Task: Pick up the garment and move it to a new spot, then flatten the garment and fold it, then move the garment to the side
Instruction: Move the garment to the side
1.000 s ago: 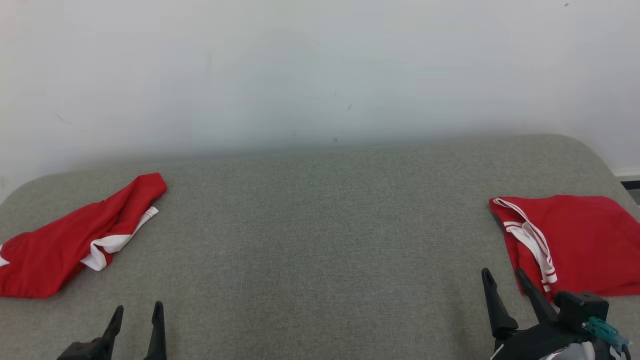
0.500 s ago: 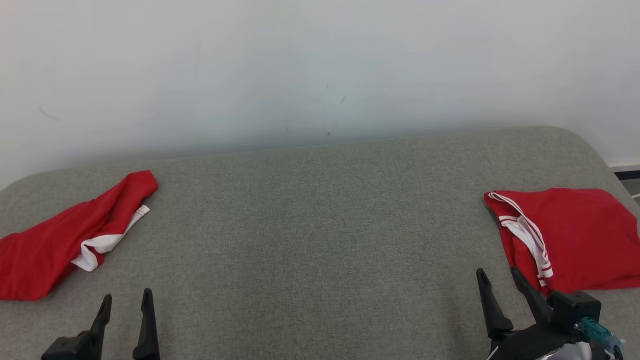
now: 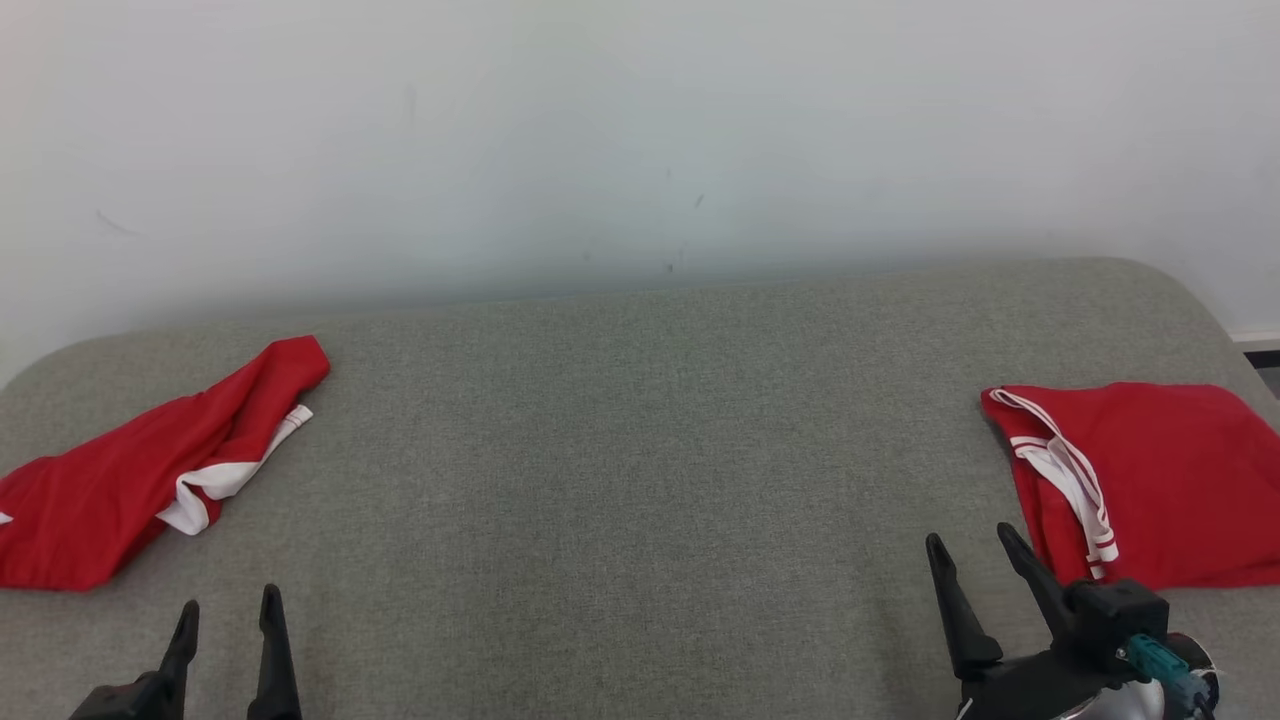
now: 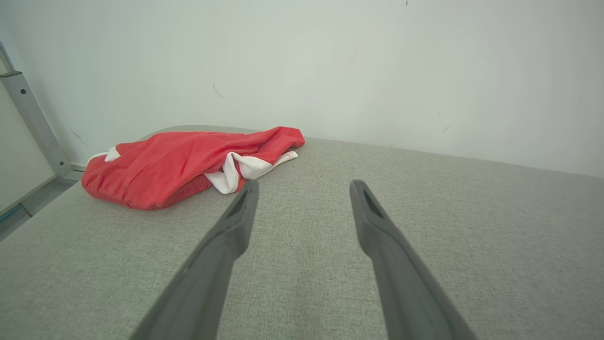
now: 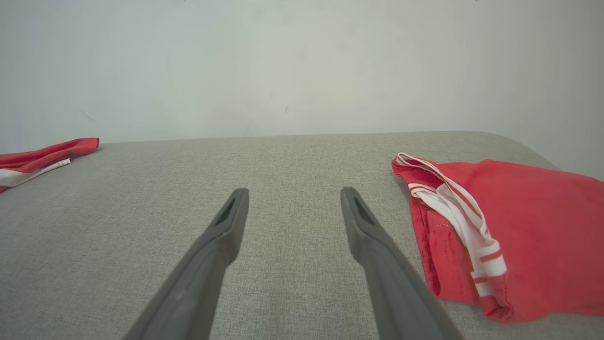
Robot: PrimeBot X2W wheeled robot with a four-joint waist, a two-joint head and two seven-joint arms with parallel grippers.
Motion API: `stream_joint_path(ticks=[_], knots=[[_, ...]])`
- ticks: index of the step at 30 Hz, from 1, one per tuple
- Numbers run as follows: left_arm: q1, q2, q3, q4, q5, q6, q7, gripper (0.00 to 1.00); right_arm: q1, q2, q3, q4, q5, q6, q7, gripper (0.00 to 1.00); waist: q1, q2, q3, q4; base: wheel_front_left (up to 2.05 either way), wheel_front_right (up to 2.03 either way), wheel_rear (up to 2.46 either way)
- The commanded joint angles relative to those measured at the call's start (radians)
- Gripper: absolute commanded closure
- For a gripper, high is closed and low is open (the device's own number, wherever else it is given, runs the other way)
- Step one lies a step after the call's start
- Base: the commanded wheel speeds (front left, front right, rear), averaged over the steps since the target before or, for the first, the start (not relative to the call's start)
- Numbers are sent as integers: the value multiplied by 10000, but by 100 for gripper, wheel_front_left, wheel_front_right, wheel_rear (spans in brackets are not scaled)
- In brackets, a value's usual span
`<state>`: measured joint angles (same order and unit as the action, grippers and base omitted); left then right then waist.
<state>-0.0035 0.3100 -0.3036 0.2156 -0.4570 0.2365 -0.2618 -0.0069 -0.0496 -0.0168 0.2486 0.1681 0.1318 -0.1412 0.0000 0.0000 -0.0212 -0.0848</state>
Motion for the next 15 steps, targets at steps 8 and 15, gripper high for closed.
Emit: stream_joint_path(ticks=[8,15], knots=[[90,-87,130,61,101,-35,-45,0,7,-23,207,-145,-218,-22,-103,0,0,0,27,79,0,0,0],[40,-119,59,43,182,-67,-45,0,19,-23,183,-91,-173,-22,-60,0,0,0,27,155,0,0,0]])
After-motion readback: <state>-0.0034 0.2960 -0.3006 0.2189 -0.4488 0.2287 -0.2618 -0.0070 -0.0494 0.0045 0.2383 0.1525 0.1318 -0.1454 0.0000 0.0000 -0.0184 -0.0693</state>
